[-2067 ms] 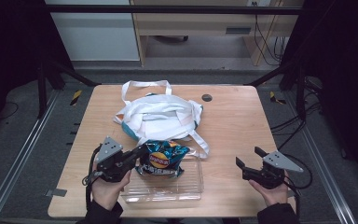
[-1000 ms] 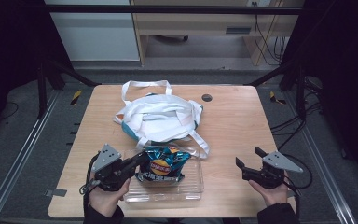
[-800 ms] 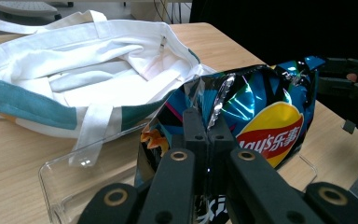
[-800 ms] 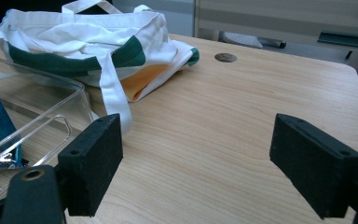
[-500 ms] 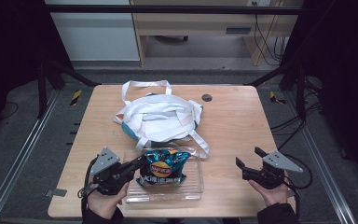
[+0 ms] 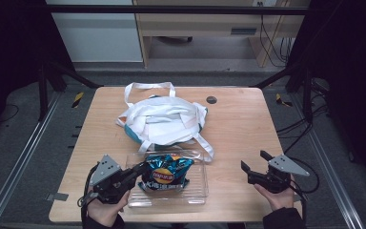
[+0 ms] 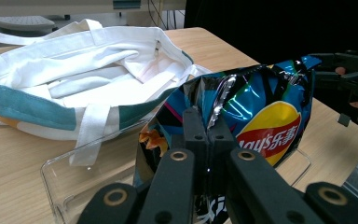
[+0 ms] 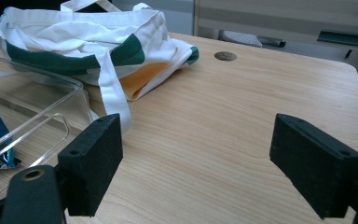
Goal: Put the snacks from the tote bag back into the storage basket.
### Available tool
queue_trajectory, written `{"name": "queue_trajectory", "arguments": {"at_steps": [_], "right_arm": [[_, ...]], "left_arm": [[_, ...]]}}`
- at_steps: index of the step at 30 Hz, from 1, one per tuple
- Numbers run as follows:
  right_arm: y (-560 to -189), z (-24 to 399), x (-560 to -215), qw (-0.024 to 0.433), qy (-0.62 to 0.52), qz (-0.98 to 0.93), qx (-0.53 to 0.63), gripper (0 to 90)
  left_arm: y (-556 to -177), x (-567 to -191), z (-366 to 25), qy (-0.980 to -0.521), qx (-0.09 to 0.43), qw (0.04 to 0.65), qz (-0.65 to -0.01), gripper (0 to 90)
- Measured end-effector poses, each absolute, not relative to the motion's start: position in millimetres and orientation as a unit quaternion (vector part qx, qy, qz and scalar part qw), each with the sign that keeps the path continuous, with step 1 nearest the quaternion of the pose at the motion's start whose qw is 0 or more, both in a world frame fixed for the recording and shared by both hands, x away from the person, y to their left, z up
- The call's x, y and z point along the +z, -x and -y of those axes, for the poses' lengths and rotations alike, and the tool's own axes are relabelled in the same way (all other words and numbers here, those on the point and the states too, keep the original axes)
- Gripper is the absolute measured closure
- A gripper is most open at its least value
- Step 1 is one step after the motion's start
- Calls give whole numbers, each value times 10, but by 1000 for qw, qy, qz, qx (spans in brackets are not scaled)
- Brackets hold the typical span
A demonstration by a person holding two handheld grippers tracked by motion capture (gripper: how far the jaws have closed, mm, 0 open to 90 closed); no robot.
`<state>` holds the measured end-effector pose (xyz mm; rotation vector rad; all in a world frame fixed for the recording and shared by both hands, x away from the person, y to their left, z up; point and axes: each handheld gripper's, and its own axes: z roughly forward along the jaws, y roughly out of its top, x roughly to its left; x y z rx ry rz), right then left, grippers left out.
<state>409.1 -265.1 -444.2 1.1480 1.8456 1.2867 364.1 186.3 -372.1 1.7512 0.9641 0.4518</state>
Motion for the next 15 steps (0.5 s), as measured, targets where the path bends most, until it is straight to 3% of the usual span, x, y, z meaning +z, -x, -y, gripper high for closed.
{"name": "queue_trajectory", "arguments": {"at_steps": [14, 15], "right_arm": [[-4094, 2649, -4445, 302, -433, -698, 484, 171], [-4093, 2647, -4445, 302, -433, -697, 485, 171]], "left_arm": [[-3608, -3788, -1866, -730, 217, 525, -380, 864], [-3642, -3784, -1889, -731, 246, 523, -363, 854]]}}
